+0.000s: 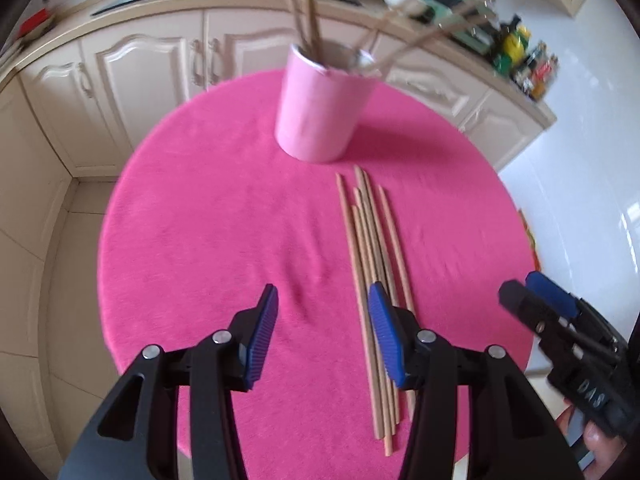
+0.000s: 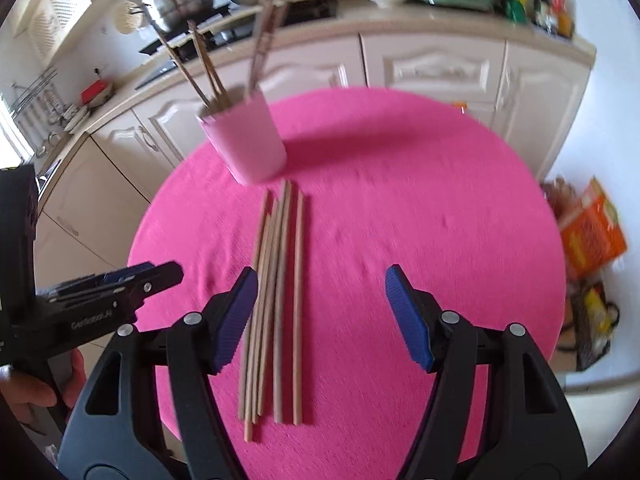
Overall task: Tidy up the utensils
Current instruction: 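Open both tools and move them back over the loose chopsticks, then lower the left tool to grasp a chopstick while the right tool grasps another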
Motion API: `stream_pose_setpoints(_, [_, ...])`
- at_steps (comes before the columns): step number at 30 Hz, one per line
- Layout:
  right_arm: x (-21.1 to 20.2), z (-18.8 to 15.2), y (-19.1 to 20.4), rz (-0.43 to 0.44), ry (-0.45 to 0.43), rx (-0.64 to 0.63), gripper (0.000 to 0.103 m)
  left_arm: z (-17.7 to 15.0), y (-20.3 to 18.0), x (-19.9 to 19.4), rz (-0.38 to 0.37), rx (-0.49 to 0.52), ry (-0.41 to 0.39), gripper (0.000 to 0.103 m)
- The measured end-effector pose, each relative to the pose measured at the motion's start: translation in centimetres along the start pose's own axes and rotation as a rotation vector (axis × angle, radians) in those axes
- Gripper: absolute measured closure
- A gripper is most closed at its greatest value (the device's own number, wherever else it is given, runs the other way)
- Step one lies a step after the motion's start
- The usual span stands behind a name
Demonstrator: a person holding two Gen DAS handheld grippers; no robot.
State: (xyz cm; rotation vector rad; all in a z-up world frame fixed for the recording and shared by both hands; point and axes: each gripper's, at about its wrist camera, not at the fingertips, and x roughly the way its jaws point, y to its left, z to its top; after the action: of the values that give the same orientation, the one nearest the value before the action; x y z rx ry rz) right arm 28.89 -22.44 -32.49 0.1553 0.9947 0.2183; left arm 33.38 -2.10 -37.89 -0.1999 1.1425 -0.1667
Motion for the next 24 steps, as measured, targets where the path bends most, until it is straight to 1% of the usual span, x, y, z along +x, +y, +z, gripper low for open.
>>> stream_pose_setpoints(1, [0.4, -0.3, -0.4, -0.001, 0.013, 0.005, 0.037, 0.2, -0.6, 0.9, -0.016, 0.009, 0.024, 0.056])
stream_pose_setpoints(5, [1.3, -0.6, -1.3, 0.009, 0.049, 0.019, 0.037, 0.9, -2.4, 3.4, 0.004, 0.039, 0.074, 0.056])
stream_pose_setpoints(10, [2.2, 0.1, -2.6, 0.026, 0.073, 0.018, 0.037, 1.3, -3.0, 6.3, 0.106, 0.074, 0.143, 0.056])
stream_pose_setpoints(15, [2.7, 0.7, -3.4, 0.041, 0.078, 0.028, 0.037, 1.6, -3.3, 7.9, 0.162, 0.085, 0.198, 0.056])
stream_pose_setpoints(16, [2.9, 0.8, -3.6, 0.044, 0.082, 0.03, 0.037, 1.7, -3.4, 8.3, 0.164, 0.081, 0.209, 0.056])
stream_pose_setpoints(19, [3.2, 1.0, -3.9, 0.048, 0.094, 0.028, 0.037, 2.1, -3.9, 8.8, 0.183, 0.082, 0.212, 0.056])
stream_pose_setpoints(21, [3.5, 1.1, -4.2, 0.049, 0.105, 0.027, 0.037, 2.5, -4.1, 9.4, 0.205, 0.081, 0.233, 0.056])
stream_pose_setpoints(24, [4.0, 1.2, -4.5, 0.049, 0.121, 0.03, 0.037, 3.0, -5.3, 10.2, 0.251, 0.114, 0.256, 0.056])
